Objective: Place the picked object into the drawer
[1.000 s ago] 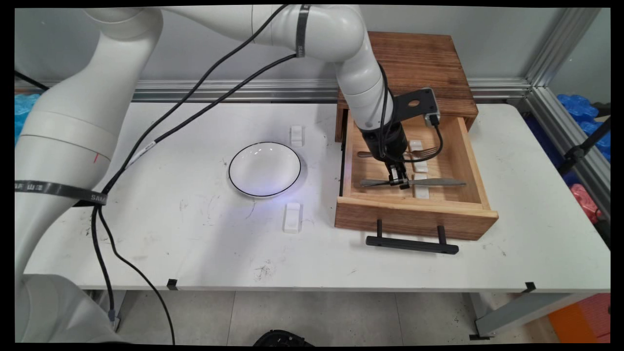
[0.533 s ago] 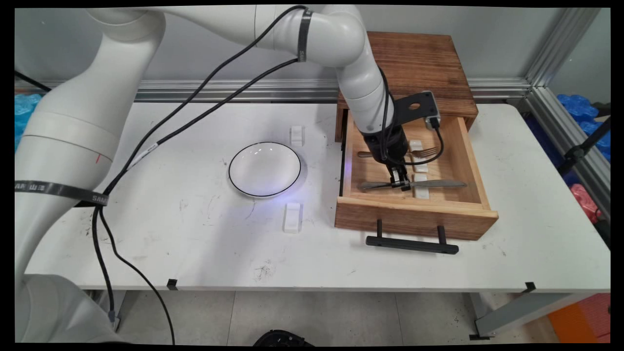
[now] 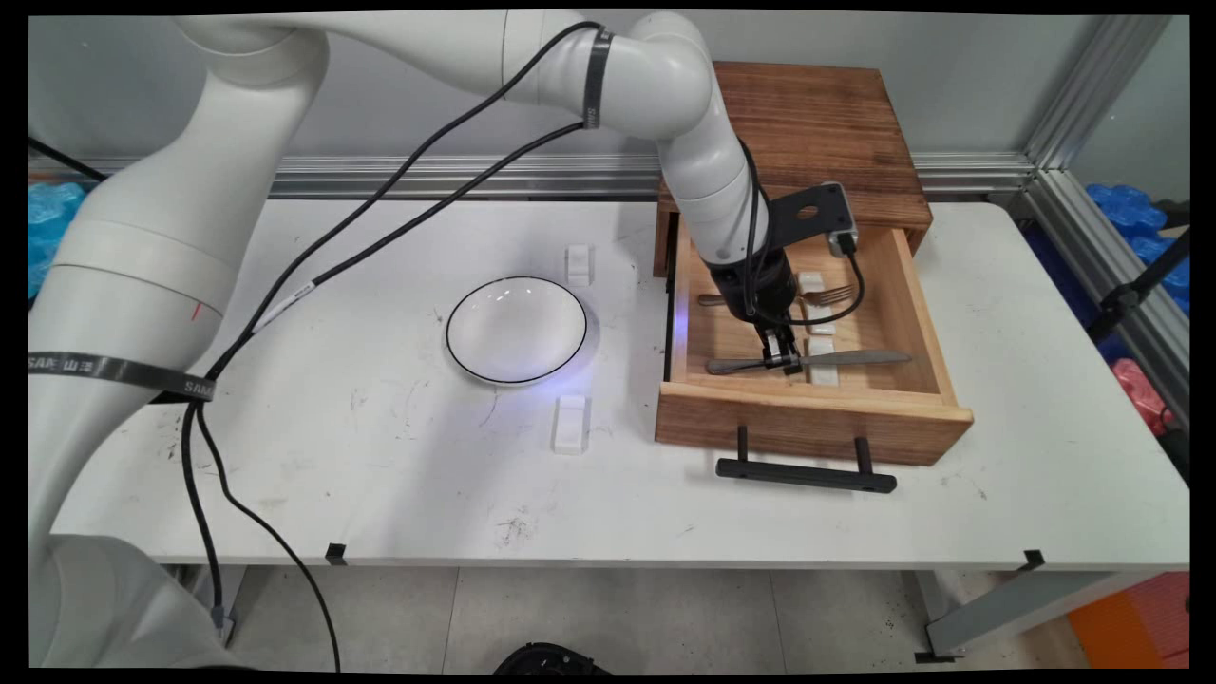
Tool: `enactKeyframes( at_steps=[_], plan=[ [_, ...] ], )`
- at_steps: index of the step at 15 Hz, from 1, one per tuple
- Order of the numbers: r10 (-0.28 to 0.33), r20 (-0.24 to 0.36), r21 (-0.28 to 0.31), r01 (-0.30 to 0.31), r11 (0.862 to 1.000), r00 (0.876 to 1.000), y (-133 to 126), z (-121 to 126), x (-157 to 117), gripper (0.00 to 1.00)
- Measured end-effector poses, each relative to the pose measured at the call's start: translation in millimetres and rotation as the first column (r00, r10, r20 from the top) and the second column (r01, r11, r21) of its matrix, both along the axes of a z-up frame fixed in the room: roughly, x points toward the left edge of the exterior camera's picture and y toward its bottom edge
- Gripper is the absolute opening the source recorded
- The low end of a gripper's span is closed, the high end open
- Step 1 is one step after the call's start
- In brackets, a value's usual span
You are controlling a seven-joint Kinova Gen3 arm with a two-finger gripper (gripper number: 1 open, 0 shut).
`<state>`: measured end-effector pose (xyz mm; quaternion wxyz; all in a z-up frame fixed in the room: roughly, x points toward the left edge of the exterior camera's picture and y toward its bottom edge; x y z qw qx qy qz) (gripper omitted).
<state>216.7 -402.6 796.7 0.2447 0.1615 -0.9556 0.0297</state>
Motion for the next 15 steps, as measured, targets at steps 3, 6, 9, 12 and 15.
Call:
enactKeyframes(
  at_steps=[3,6,9,12,15],
  plan=[
    [-0.002,0.000,0.000,0.002,1.000,1.000,-0.7,-2.2,0.3,0.00],
    [-0.004,-0.001,0.000,0.004,1.000,1.000,-1.4,-4.2,1.1,0.00],
    [-0.006,-0.001,0.000,0.006,1.000,1.000,-1.6,-5.4,1.0,1.00],
    [-0.007,-0.002,0.001,0.007,1.000,1.000,-0.8,-6.7,2.6,1.00],
    [-0.007,-0.005,0.000,0.007,1.000,1.000,-0.2,-6.7,3.2,1.00]
  ],
)
